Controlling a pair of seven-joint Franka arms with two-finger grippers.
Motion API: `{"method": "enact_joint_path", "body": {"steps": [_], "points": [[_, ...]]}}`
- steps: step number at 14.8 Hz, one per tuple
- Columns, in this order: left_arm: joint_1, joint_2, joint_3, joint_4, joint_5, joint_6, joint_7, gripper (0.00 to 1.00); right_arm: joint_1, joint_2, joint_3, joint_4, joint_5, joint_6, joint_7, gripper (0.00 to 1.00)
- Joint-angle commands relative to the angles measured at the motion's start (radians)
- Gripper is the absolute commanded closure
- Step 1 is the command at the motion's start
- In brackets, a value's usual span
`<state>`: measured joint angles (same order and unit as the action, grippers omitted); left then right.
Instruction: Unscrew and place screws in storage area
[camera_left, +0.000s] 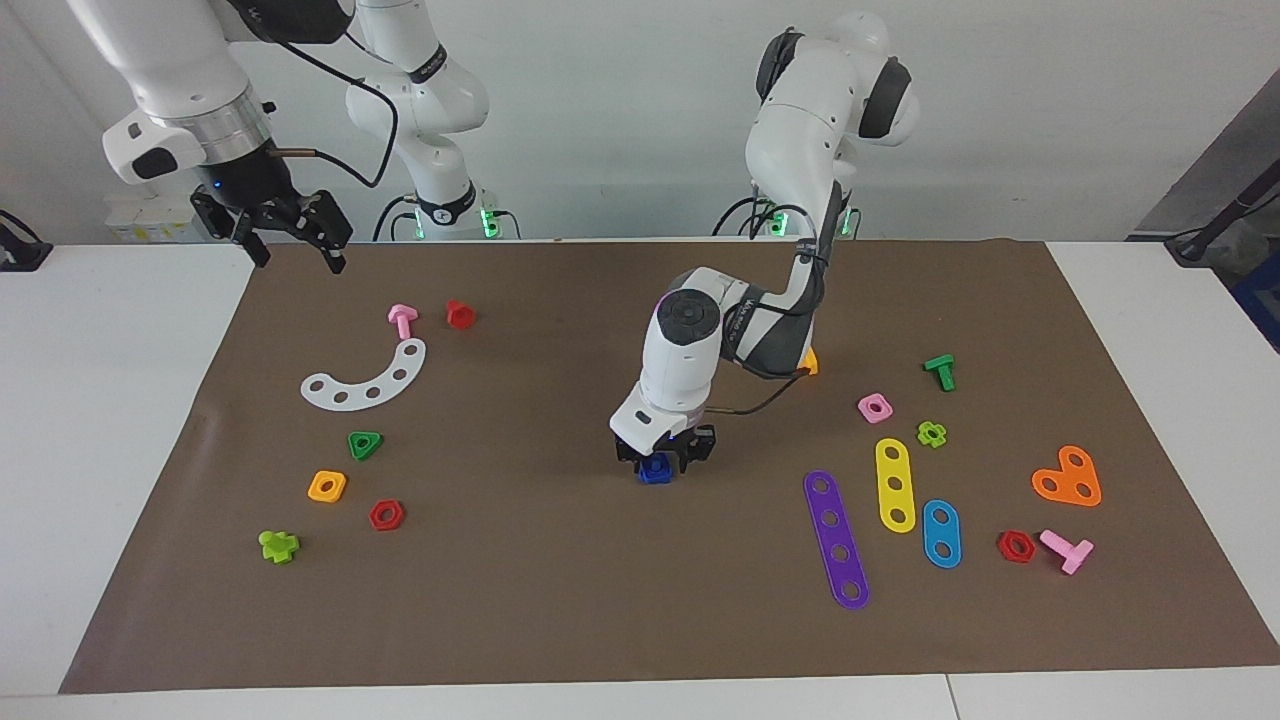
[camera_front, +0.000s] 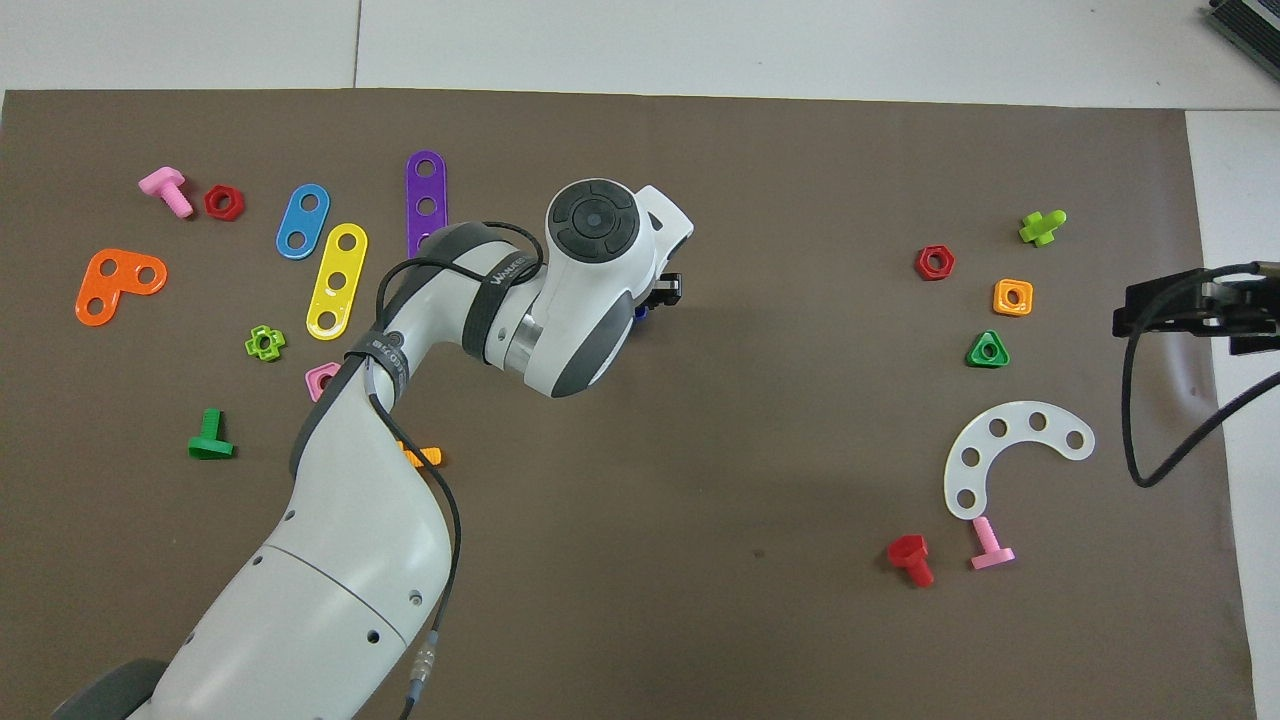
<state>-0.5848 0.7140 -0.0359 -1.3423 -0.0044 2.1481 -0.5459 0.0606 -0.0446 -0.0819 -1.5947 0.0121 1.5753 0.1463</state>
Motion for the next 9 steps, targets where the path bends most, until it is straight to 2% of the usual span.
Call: {"method": "enact_joint_path", "body": {"steps": [1, 9], "points": [[-0.018, -0.007, 0.014, -0.021, 0.024, 0.026, -0.016, 0.30, -0.007, -0.018, 0.005, -0.018, 0.002, 0.003, -0.024, 0.00], [-0.018, -0.008, 0.014, -0.029, 0.024, 0.027, -0.016, 0.39, -0.007, -0.018, 0.005, -0.018, 0.002, 0.002, -0.024, 0.00]]}}
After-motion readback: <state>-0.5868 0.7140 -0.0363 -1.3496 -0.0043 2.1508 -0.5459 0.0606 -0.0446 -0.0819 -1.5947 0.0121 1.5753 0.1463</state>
